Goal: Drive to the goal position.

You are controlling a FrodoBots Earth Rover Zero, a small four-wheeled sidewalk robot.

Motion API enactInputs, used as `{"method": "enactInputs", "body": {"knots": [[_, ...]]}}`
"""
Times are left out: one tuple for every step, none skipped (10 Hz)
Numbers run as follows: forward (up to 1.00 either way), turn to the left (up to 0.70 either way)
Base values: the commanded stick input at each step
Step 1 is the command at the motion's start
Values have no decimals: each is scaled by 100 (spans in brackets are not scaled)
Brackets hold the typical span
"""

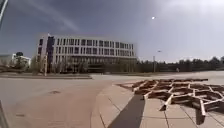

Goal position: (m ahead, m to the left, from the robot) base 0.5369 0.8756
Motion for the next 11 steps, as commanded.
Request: {"method": "enactInputs", "body": {"knots": [[5, 0], [5, 0], [5, 0], [5, 0], [5, 0], [5, 0], [5, 0], [5, 0], [5, 0], [5, 0], [5, 0]]}}
